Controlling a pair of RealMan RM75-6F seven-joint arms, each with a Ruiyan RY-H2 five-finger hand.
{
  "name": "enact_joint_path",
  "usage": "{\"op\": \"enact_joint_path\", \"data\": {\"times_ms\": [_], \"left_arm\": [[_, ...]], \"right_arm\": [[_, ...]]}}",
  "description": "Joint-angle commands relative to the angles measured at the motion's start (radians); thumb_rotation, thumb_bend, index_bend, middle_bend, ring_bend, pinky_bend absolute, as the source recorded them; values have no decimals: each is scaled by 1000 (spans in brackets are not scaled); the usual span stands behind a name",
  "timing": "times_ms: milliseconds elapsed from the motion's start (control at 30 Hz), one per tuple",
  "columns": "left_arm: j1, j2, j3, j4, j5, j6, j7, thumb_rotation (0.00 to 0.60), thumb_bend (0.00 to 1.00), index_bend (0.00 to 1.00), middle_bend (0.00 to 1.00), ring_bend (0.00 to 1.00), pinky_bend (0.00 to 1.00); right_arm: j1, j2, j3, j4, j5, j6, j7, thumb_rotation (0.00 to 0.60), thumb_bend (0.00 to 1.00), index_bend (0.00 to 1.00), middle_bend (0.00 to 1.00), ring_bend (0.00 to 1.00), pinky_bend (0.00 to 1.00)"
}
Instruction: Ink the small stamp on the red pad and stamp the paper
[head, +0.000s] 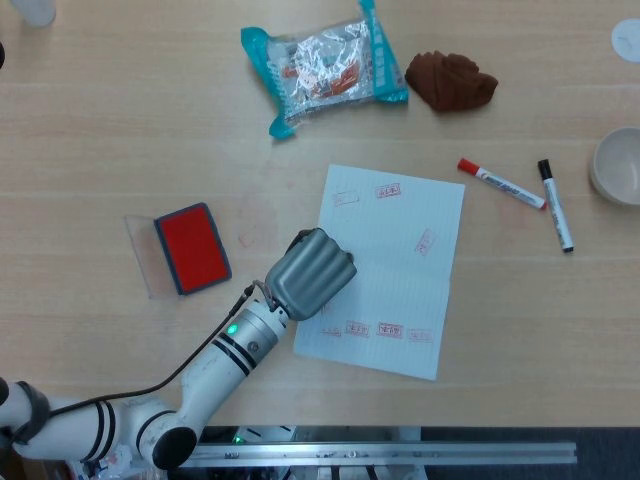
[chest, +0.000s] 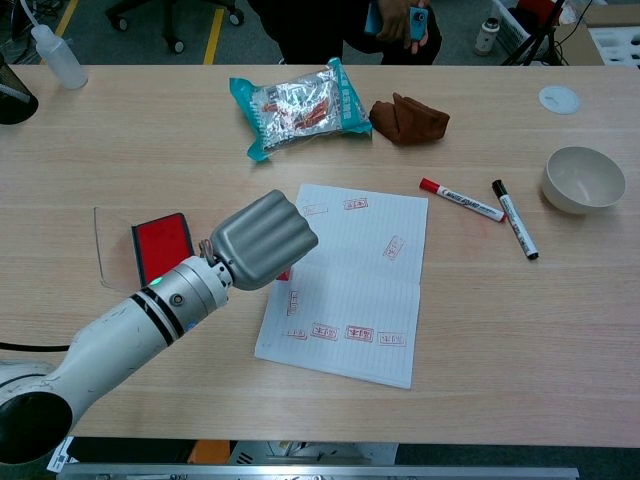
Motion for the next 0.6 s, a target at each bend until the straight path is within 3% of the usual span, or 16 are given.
{"op": "enact_joint_path", "data": {"times_ms": [33, 600], "left_arm": [[-6, -16, -5, 18, -9, -2, 4, 600, 269, 627, 1000, 1000, 1000], [-17, -89, 3, 94, -25, -5, 34, 600, 269, 627, 1000, 1000, 1000]], "right_arm": [[-1, 1, 0, 0, 1, 1, 0, 600, 205, 205, 332, 179, 192], [-8, 1, -1, 12, 7, 2, 8, 600, 205, 205, 332, 179, 192]]}}
